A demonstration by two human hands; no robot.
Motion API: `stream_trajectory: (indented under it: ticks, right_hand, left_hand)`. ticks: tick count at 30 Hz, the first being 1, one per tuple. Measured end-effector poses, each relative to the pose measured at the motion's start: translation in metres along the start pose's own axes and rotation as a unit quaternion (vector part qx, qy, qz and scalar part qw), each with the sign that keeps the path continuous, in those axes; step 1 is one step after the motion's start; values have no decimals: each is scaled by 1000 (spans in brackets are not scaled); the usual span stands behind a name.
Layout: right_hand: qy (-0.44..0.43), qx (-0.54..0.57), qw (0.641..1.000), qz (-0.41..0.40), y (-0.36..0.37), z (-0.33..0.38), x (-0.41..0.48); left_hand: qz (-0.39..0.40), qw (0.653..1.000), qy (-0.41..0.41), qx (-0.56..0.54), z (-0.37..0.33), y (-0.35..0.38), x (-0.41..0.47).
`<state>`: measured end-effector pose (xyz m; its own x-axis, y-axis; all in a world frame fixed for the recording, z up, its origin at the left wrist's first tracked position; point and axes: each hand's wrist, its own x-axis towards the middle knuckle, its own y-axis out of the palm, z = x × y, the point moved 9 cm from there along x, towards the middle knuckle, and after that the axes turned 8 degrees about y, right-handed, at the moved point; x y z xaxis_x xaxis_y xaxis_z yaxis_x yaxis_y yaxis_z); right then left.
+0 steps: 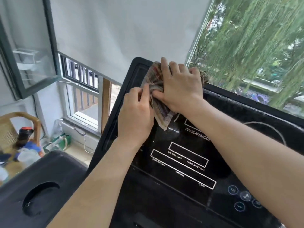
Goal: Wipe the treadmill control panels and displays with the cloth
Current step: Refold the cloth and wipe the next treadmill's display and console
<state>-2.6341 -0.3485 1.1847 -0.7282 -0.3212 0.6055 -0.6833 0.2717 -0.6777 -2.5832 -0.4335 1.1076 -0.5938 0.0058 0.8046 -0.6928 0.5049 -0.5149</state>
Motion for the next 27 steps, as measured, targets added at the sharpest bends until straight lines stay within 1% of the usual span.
stream_trajectory:
  ticks: [3, 5, 8, 10, 12, 14, 16, 18, 19, 20, 21, 23, 25, 27]
  right_hand:
    - [-10, 26, 999, 16, 8, 26, 7]
    - [-18, 19, 999, 30, 11, 33, 7]
    - [-51, 10, 999, 12, 15, 46, -11]
    - [-103, 19, 995, 2, 20, 72, -41]
    - [-160, 35, 986, 29, 32, 105, -85]
    - [-204, 42, 976, 66, 43, 130, -127]
    - [-247, 27, 965, 87, 51, 137, -150]
    - [-297, 6, 952, 74, 45, 129, -135]
    - [-295, -3, 953, 62, 38, 118, -113]
    - [-267, -9, 962, 51, 30, 103, -83]
    - [-225, -7, 973, 45, 23, 88, -50]
    - [-145, -1, 989, 40, 14, 74, -6]
    - [-94, 6, 995, 23, 14, 82, 2]
    - [-85, 23, 996, 10, 18, 107, -8]
  left_hand:
    - [-6, 1000, -22, 3, 26, -3, -4]
    - [2, 1000, -24, 2, 33, -3, -11]
    - [5, 1000, -28, -9, 37, -3, -35]
    - [-2, 997, -67, -35, 46, -5, -60]
    - [5, 990, -125, -65, 57, -5, -92]
    - [33, 981, -166, -89, 62, -6, -124]
    - [58, 981, -162, -95, 58, -7, -146]
    - [58, 984, -136, -100, 57, -11, -142]
    - [55, 988, -116, -91, 57, -12, -129]
    - [53, 992, -92, -71, 57, -11, -112]
    - [49, 995, -72, -44, 58, -11, -94]
    - [40, 997, -59, -17, 65, -11, -58]
    - [42, 997, -58, -17, 76, -12, -38]
    - [42, 997, -59, -20, 91, -15, -48]
